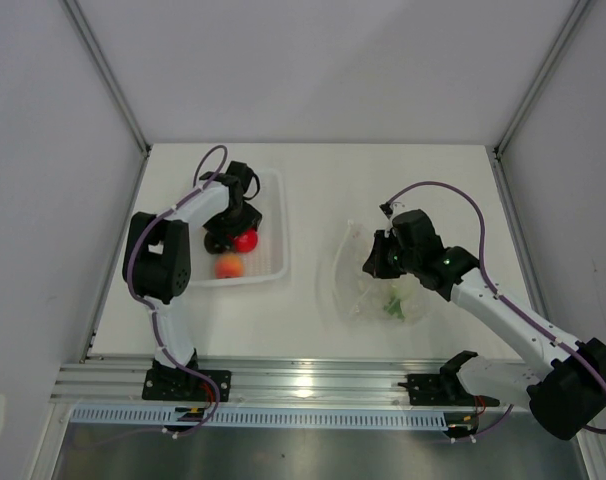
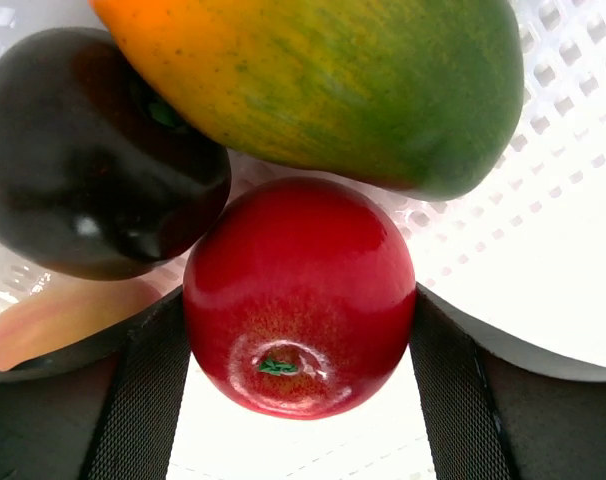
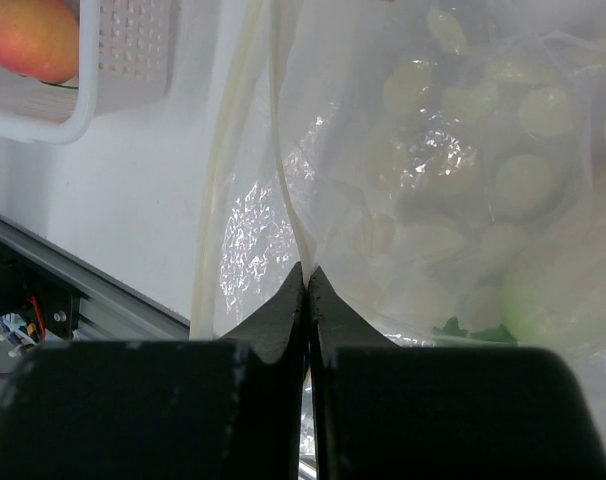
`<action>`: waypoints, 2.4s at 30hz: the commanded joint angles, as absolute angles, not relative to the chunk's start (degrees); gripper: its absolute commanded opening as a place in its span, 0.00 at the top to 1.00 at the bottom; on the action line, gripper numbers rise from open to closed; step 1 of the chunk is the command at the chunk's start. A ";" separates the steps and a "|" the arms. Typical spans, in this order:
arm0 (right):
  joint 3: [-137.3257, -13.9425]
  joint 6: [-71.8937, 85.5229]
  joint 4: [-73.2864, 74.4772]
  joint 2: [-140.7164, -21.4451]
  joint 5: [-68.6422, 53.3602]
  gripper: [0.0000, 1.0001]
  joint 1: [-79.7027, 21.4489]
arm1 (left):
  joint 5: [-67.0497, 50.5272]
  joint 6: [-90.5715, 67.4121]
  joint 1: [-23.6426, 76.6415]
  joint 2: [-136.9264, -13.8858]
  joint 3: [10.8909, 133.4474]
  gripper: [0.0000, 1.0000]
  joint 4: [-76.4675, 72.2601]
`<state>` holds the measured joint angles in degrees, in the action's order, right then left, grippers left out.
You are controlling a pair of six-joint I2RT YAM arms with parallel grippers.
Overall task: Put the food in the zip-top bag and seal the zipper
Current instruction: Pick up the fake fruit from the bin, then place the fake fruit in the zipper food storage bag.
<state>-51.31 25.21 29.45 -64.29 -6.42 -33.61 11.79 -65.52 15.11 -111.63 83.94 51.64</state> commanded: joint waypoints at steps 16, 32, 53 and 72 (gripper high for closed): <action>-51.42 24.96 28.04 -63.37 -5.54 1.00 -33.40 | 8.26 -60.12 15.82 -93.70 76.82 0.99 43.52; -51.94 25.22 27.51 -64.07 -6.06 1.00 -33.57 | -28.72 -43.16 24.50 -71.63 52.74 0.99 -6.92; -51.86 26.01 27.86 -63.11 -6.15 1.00 -33.75 | -29.80 -49.48 43.68 -79.10 42.71 0.99 -20.83; -51.68 26.72 27.51 -62.67 -7.29 1.00 -33.84 | -28.30 -51.24 44.56 -84.55 44.21 0.67 -20.40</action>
<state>-51.31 26.00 29.17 -63.72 -6.68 -33.63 -28.69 -50.59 44.01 -83.88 41.74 -18.96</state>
